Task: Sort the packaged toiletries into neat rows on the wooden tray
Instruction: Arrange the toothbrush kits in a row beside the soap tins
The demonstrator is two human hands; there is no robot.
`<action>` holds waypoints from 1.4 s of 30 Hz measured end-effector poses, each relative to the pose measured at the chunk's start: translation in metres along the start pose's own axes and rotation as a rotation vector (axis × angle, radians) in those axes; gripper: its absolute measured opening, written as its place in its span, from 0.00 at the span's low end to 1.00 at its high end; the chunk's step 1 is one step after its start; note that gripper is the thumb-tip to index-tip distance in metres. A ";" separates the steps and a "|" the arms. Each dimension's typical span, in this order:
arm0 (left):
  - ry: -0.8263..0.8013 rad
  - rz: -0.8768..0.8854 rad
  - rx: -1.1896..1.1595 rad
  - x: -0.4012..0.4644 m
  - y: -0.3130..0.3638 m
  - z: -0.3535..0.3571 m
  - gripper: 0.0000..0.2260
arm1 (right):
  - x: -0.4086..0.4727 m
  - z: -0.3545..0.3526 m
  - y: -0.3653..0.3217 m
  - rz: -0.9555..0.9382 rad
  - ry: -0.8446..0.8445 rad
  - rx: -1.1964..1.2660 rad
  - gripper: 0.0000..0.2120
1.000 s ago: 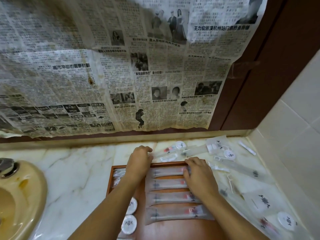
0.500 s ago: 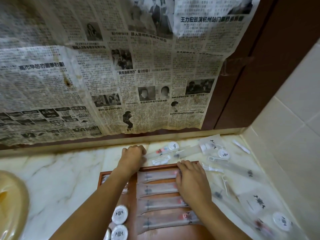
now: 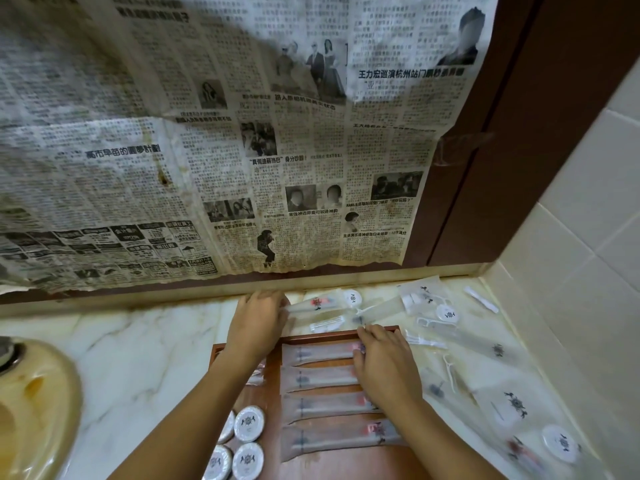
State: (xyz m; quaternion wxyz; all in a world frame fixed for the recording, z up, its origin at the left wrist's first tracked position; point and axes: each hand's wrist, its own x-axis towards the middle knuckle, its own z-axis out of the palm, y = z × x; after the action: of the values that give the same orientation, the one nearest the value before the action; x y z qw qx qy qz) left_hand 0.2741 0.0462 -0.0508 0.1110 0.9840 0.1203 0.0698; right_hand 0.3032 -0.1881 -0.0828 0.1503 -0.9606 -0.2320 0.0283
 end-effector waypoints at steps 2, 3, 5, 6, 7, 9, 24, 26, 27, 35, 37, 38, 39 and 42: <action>0.021 -0.029 -0.043 -0.013 0.003 -0.010 0.04 | 0.002 -0.006 0.000 0.018 -0.042 0.016 0.22; 0.028 -0.044 -0.061 -0.020 0.006 -0.014 0.05 | 0.004 -0.011 0.000 0.036 -0.064 0.050 0.21; 0.047 -0.064 -0.119 -0.037 0.010 -0.022 0.05 | 0.007 -0.025 -0.001 0.124 -0.115 0.246 0.22; 0.059 -0.068 -0.157 -0.046 0.012 -0.024 0.04 | 0.007 -0.033 -0.001 0.186 -0.144 0.397 0.23; 0.066 -0.066 -0.197 -0.055 0.014 -0.026 0.04 | 0.007 -0.040 -0.001 0.242 -0.159 0.546 0.24; 0.064 -0.053 -0.276 -0.073 0.017 -0.030 0.04 | 0.004 -0.051 0.001 0.314 -0.151 0.766 0.25; -0.125 -0.065 -0.469 -0.165 0.034 -0.053 0.08 | -0.090 -0.074 0.011 0.327 -0.252 1.207 0.10; -0.126 -0.108 -0.516 -0.174 0.032 -0.058 0.10 | -0.100 -0.077 0.015 0.338 -0.246 1.227 0.10; -0.123 -0.143 -0.572 -0.178 0.031 -0.059 0.09 | -0.105 -0.078 0.016 0.341 -0.249 1.232 0.09; -0.110 -0.370 -0.972 -0.208 0.037 -0.061 0.02 | -0.131 -0.076 0.018 0.335 -0.208 1.223 0.08; -0.112 -0.424 -1.059 -0.213 0.039 -0.058 0.02 | -0.136 -0.074 0.018 0.336 -0.207 1.219 0.09; -0.113 -0.447 -1.100 -0.216 0.040 -0.057 0.03 | -0.138 -0.074 0.018 0.338 -0.207 1.215 0.10; -0.110 -0.467 -1.128 -0.218 0.041 -0.056 0.03 | -0.141 -0.073 0.018 0.338 -0.207 1.216 0.10; -0.089 -0.496 -1.162 -0.223 0.043 -0.054 0.02 | -0.147 -0.072 0.018 0.337 -0.206 1.222 0.10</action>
State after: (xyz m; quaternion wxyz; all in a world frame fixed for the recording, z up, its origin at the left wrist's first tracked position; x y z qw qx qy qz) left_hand 0.0606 -0.0396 -0.0136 0.6449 0.7080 0.2825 0.0551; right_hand 0.1891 -0.2902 -0.0214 0.6409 -0.7175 -0.0330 0.2709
